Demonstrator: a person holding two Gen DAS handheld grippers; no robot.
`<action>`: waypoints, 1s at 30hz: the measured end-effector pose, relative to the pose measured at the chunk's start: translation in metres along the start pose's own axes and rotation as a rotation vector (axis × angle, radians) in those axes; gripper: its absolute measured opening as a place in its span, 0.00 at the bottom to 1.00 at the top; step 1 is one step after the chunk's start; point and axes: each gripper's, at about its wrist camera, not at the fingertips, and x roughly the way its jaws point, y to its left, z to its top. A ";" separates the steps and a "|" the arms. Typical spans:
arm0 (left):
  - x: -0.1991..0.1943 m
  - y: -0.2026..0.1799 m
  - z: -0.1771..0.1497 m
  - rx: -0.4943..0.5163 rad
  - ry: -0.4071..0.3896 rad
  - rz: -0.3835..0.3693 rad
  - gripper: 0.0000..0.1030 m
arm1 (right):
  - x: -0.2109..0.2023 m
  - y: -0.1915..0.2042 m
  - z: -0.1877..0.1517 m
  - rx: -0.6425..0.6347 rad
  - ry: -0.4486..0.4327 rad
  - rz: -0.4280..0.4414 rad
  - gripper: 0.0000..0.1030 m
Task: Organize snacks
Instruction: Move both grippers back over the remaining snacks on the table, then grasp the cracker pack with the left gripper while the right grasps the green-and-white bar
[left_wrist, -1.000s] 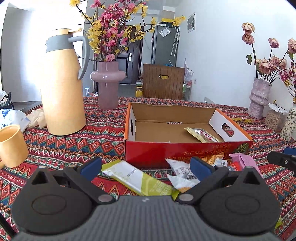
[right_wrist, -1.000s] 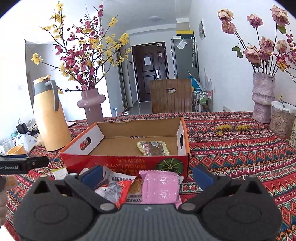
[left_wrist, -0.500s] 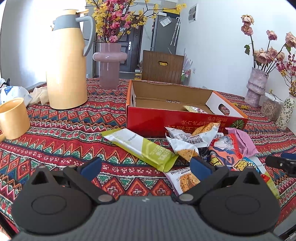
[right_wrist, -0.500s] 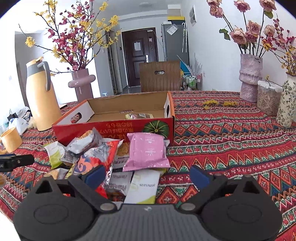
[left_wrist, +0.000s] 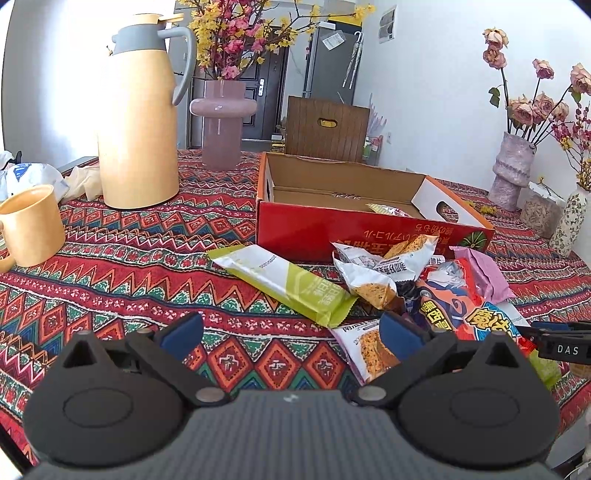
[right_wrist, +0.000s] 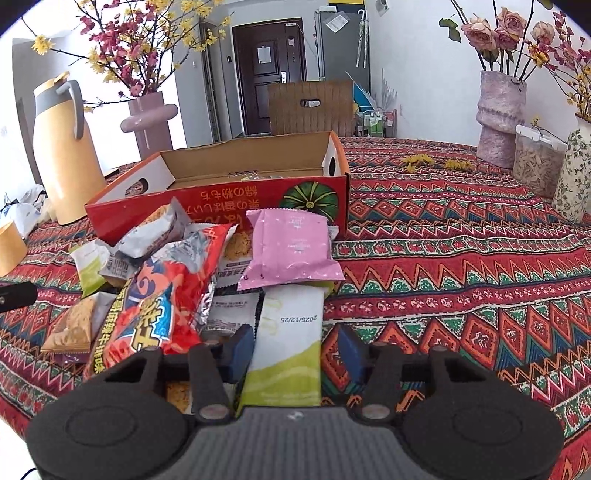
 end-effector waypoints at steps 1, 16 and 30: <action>0.000 0.000 0.000 0.000 0.000 0.000 1.00 | 0.001 -0.001 0.000 0.002 0.006 -0.005 0.40; 0.002 -0.002 -0.002 -0.009 0.027 0.003 1.00 | 0.010 -0.002 -0.006 -0.051 -0.001 -0.004 0.34; 0.011 -0.022 0.007 0.008 0.073 -0.006 1.00 | -0.034 -0.016 -0.015 -0.035 -0.099 0.019 0.34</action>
